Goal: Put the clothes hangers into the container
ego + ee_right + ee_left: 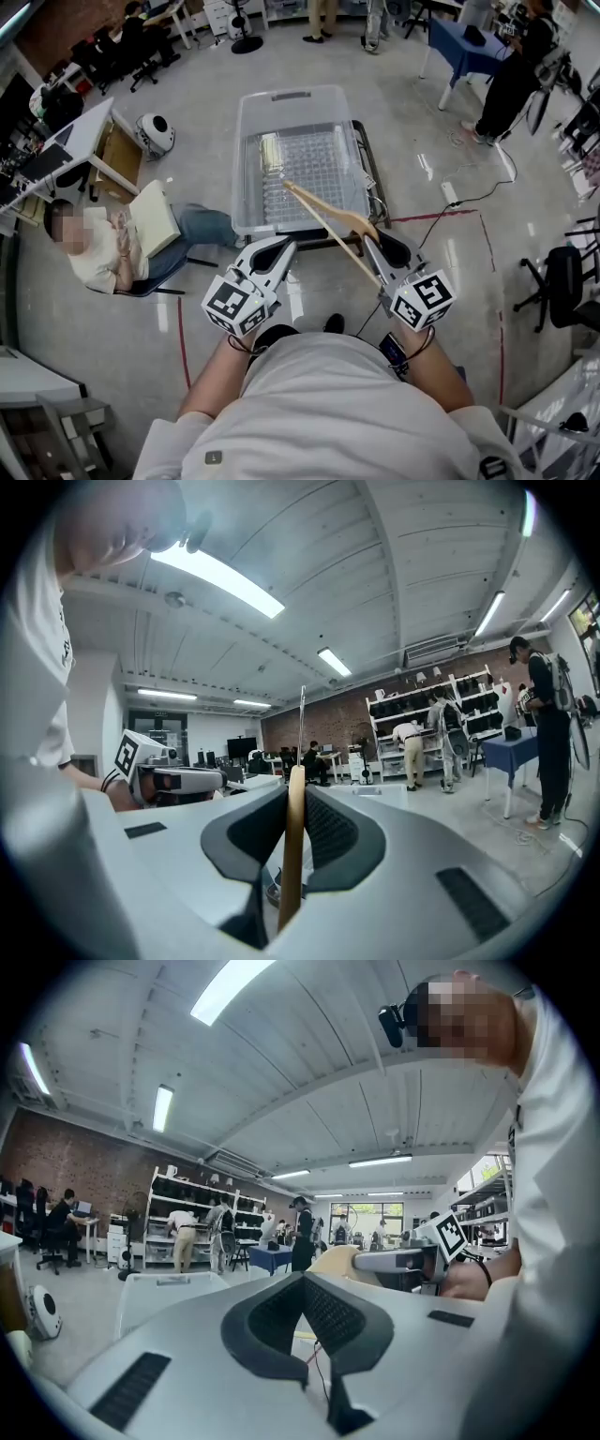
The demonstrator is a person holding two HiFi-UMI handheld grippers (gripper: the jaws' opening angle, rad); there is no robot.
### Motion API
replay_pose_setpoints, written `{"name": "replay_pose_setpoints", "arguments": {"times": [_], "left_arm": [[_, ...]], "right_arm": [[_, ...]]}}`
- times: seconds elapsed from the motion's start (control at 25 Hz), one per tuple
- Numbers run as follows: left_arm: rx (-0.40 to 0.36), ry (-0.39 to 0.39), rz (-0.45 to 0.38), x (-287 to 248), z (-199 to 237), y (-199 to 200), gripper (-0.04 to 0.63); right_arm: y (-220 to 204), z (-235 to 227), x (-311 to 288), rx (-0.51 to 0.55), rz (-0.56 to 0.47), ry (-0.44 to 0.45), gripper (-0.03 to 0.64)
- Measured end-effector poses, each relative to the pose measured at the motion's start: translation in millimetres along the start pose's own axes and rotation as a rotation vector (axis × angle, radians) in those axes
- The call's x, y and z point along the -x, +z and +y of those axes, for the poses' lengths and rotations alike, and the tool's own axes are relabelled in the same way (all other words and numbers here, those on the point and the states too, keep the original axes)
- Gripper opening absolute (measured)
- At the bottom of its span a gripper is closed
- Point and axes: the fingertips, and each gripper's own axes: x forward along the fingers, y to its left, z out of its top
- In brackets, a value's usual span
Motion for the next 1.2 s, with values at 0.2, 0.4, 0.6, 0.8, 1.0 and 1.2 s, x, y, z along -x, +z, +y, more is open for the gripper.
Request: {"name": "replay_pose_setpoints", "arguments": {"times": [0.2, 0.4, 0.6, 0.8, 1.0, 1.2], "left_arm": [[-0.006, -0.011, 0.008, -15.0, 5.5, -1.7, 0.017], [0.003, -0.025, 0.006, -27.1, 16.8, -3.2, 0.017], [0.012, -0.044, 0.000, -35.3, 36.5, -3.9, 0.017], [0.031, -0.037, -0.009, -38.7, 73.4, -3.0, 0.017], [0.048, -0.030, -0.016, -31.3, 122.2, -5.0, 0.017], [0.068, -0.046, -0.011, -21.5, 163.0, -2.9, 0.017]], "right_arm": [[-3.5, -11.0, -7.2, -0.013, 0.000, 0.005, 0.064], [-5.2, -20.9, -15.0, -0.028, 0.007, -0.013, 0.064], [-5.0, -25.8, -32.3, -0.030, 0.020, -0.031, 0.064], [-1.3, -33.4, -68.8, -0.022, 0.035, -0.043, 0.064], [8.2, -32.0, -121.7, 0.007, 0.045, -0.049, 0.064], [11.9, -16.9, -175.5, 0.032, 0.070, -0.039, 0.064]]}}
